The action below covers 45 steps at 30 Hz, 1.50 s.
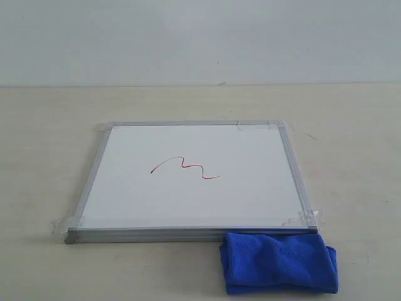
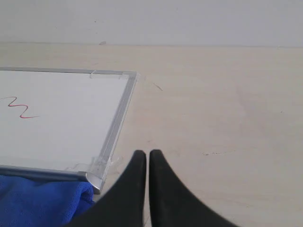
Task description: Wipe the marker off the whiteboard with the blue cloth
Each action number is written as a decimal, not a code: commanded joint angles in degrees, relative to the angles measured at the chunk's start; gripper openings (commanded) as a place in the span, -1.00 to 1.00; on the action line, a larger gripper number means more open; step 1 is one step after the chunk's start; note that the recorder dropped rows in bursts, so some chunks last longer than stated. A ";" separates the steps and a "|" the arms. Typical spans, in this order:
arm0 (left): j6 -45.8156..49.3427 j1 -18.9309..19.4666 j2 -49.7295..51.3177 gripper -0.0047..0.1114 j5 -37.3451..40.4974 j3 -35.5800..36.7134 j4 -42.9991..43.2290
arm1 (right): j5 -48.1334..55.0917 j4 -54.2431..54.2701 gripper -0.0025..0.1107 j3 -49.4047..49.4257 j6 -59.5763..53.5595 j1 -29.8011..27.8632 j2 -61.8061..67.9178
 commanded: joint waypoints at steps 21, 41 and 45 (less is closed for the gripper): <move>0.19 0.16 -0.20 -0.84 -0.22 0.17 0.07 | -0.17 -0.01 -0.96 -0.03 0.00 -0.37 -0.26; 0.19 0.16 -0.20 -0.84 -0.22 0.17 0.07 | -23.71 -0.01 -0.96 -0.03 0.00 -0.37 -0.26; 0.19 0.16 -0.20 -0.84 -0.22 0.17 0.07 | -23.77 0.08 -0.96 -1.24 1.11 -0.37 -0.26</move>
